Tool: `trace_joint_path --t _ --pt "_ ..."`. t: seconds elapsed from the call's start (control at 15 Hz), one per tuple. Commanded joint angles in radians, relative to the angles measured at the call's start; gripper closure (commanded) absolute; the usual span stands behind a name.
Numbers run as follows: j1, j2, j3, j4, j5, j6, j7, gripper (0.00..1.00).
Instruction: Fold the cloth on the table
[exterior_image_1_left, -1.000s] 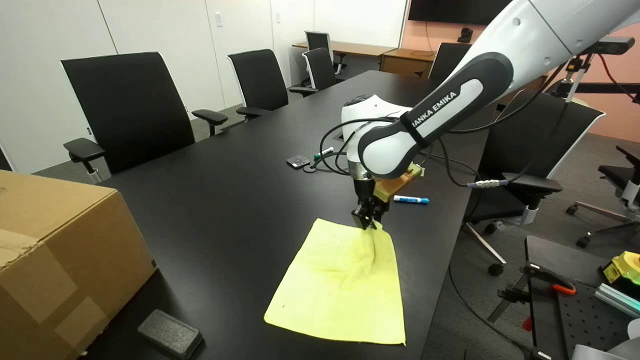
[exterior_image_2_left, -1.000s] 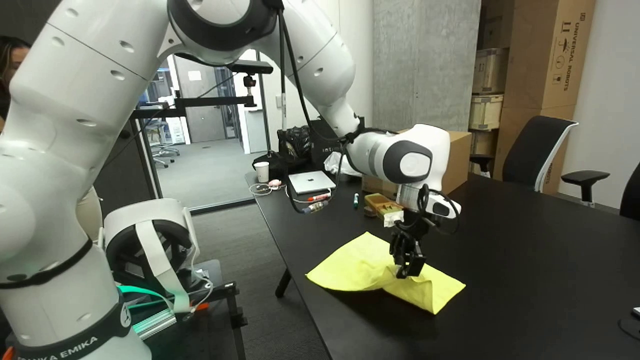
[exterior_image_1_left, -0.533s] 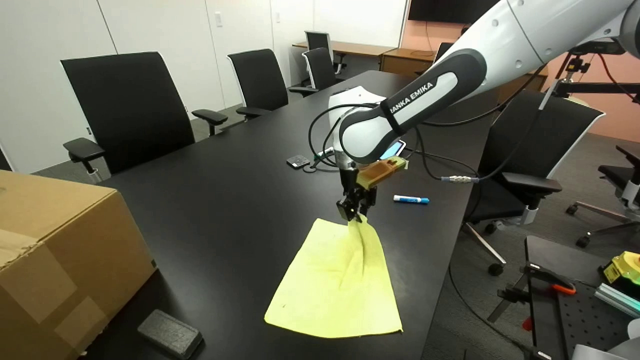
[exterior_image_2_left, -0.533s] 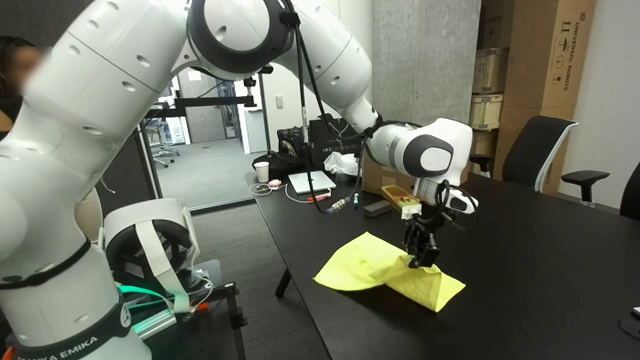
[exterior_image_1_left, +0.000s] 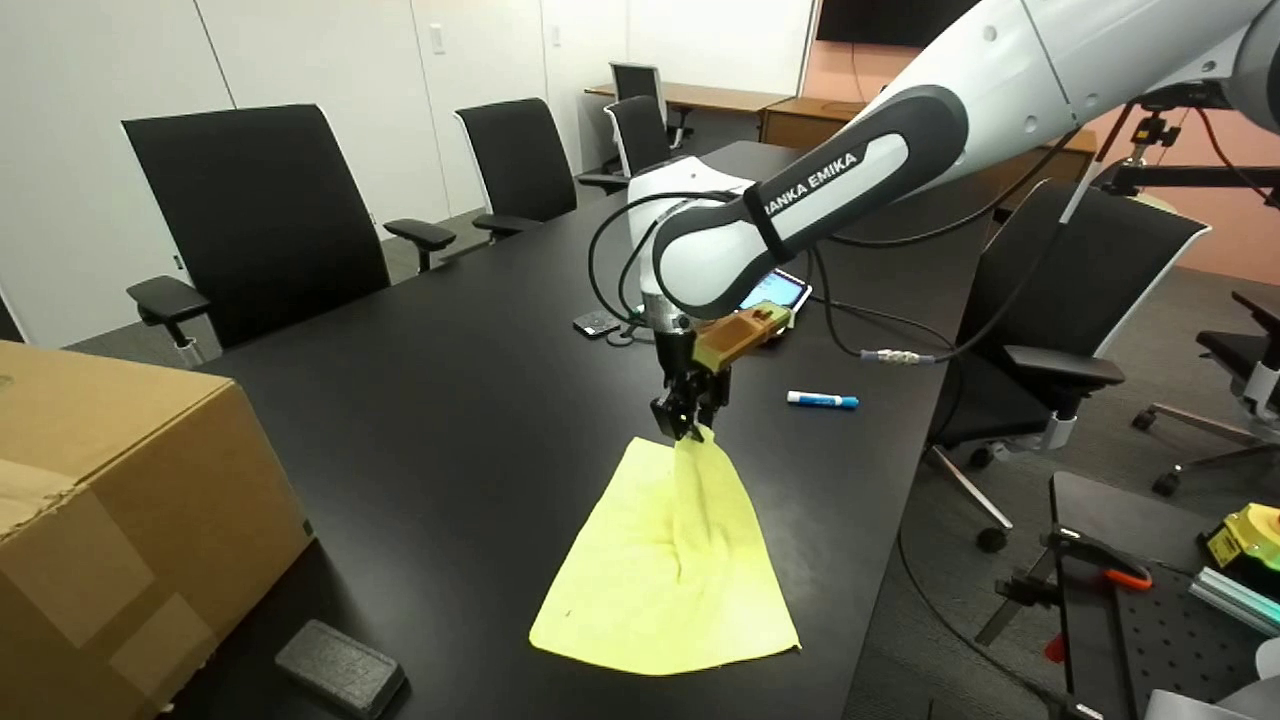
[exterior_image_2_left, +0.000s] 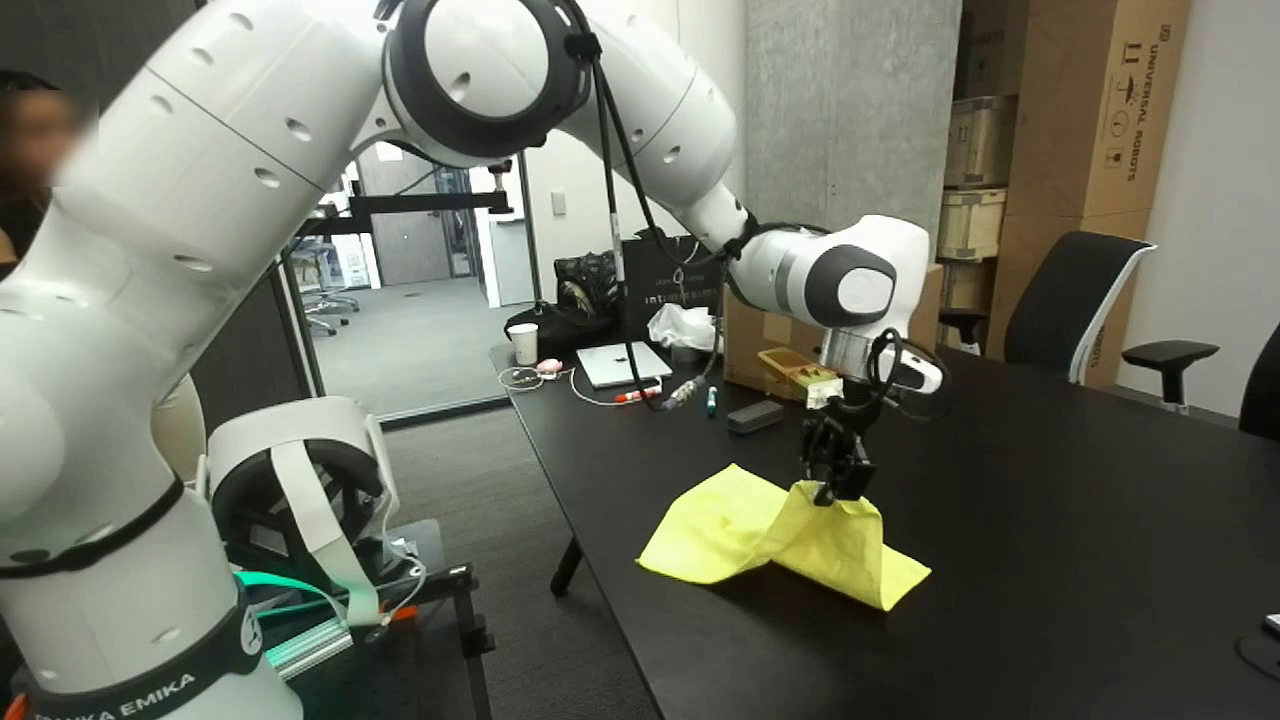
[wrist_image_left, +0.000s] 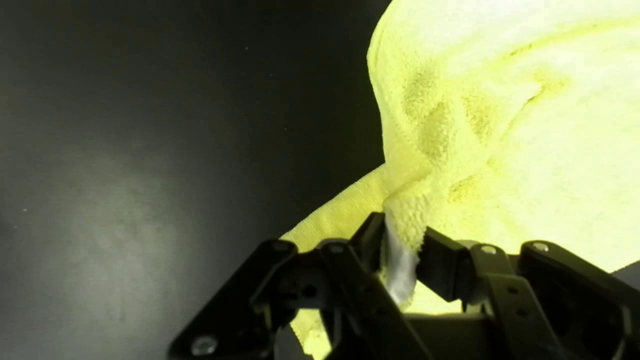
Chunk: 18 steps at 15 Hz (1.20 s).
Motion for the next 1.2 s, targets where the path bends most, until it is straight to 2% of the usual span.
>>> trace_joint_path --t 0.0,0.27,0.67,0.93,1.13 --pt "0.057 -0.078 0.007 -0.084 -0.073 -0.028 -0.043 0.93" --pt "0.101 -0.178 0.045 -0.239 -0.140 -0.016 -0.133 0.93" --pt "0.120 -0.335 0.138 -0.474 -0.186 -0.006 -0.314 0.93" --pt "0.130 -0.309 0.199 -0.468 -0.180 -0.047 -0.435 0.93" --pt "0.151 -0.265 0.204 -0.417 -0.168 -0.050 -0.371 0.93"
